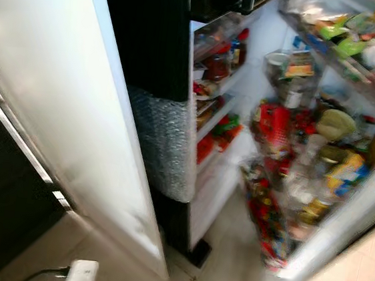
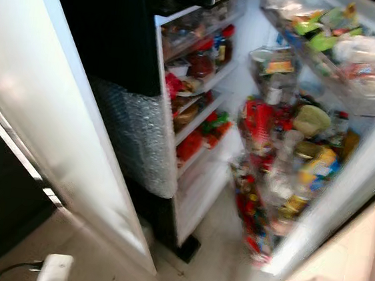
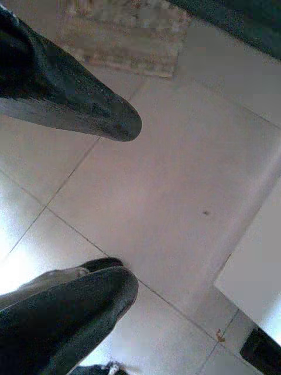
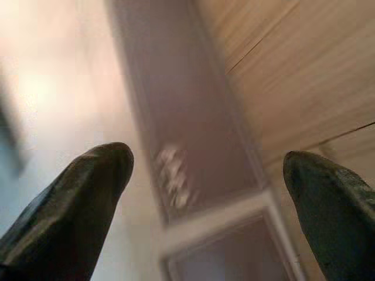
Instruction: Restocking fridge
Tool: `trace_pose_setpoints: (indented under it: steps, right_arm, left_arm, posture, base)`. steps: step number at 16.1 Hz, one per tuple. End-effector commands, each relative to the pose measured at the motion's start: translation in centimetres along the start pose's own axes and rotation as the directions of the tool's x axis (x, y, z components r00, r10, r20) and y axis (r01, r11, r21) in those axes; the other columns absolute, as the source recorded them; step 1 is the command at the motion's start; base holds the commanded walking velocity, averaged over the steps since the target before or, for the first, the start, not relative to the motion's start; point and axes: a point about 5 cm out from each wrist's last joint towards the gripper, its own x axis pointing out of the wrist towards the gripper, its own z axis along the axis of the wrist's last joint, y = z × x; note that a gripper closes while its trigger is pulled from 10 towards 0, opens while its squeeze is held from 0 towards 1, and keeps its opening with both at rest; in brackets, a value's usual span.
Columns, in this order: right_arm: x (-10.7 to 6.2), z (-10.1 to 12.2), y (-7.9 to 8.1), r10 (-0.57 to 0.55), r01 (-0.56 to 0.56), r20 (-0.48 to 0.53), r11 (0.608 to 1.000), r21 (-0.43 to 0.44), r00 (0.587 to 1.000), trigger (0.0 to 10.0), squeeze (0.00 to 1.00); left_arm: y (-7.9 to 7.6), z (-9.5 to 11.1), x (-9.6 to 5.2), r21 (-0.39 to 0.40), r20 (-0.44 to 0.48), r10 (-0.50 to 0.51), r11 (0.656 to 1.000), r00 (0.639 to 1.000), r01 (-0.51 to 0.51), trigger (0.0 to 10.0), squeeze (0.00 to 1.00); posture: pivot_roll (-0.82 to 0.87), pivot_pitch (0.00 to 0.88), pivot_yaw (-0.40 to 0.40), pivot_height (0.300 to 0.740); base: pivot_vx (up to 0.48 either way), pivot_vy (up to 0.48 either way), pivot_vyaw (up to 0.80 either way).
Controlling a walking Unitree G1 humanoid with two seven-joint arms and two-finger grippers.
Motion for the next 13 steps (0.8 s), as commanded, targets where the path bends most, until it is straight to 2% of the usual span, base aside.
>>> trace_pose_setpoints:
  steps: [1,4,5,7,8,9,12,13]
  right_arm:
    - [-1.3,-1.8,1.7,0.043,-0.043,-0.058,0.999,0.005,0.997,10.0,0.0]
    - [-1.0,-0.9,1.4,0.005,-0.004,-0.028,0.999,0.047,1.0,10.0,0.0]
    - [-0.6,0.1,0.8,-0.045,0.044,0.018,0.997,0.061,0.999,10.0,0.0]
    - [0.0,1.8,0.1,-0.075,0.068,0.085,0.995,0.079,0.993,10.0,0.0]
    - [0.5,3.3,0.1,-0.054,0.038,0.121,0.991,0.129,0.991,10.0,0.0]
    - [0.6,4.0,0.2,-0.049,0.029,0.144,0.99,0.141,0.988,10.0,0.0]
    - [0.6,6.1,0.8,-0.01,-0.023,0.225,0.99,0.143,0.974,10.0,0.0]
    - [0.4,6.8,1.4,0.042,-0.077,0.281,0.99,0.116,0.959,10.0,0.0]
  left_arm:
    - [-0.6,-0.2,0.0,-0.014,-0.007,-0.012,1.0,1.0,0.012,10.0,0.0]
    - [-0.8,-0.2,0.0,-0.016,-0.004,-0.014,1.0,1.0,0.014,10.0,0.0]
    - [-0.8,-0.2,0.0,-0.014,-0.004,-0.016,1.0,1.0,0.016,10.0,0.0]
    - [-0.8,-0.2,0.0,-0.012,-0.005,-0.016,1.0,1.0,0.016,10.0,0.0]
    - [-0.8,-0.2,0.0,-0.011,-0.004,-0.016,1.0,1.0,0.016,10.0,0.0]
    - [-0.8,-0.2,0.0,-0.011,-0.004,-0.015,1.0,1.0,0.015,10.0,0.0]
    - [-0.8,-0.3,0.0,-0.007,-0.005,-0.015,1.0,1.0,0.015,10.0,0.0]
    - [-0.8,-0.3,0.0,-0.006,-0.008,-0.015,1.0,1.0,0.015,10.0,0.0]
  posture:
    - [-0.19,0.0,0.087,0.74]
    - [-0.19,0.0,0.085,0.74]
    - [-0.19,0.0,0.087,0.74]
    - [-0.2,0.0,0.088,0.74]
    - [-0.2,0.0,0.088,0.74]
    - [-0.2,0.0,0.087,0.74]
    - [-0.2,0.0,0.088,0.74]
    - [-0.19,0.0,0.084,0.74]
  base:
    - [0.0,0.0,0.0]
    - [0.0,0.0,0.0]
    - [0.0,0.0,0.0]
    - [0.0,0.0,0.0]
    - [0.0,0.0,0.0]
    - [0.0,0.0,0.0]
    - [0.0,0.0,0.0]
    - [0.0,0.0,0.0]
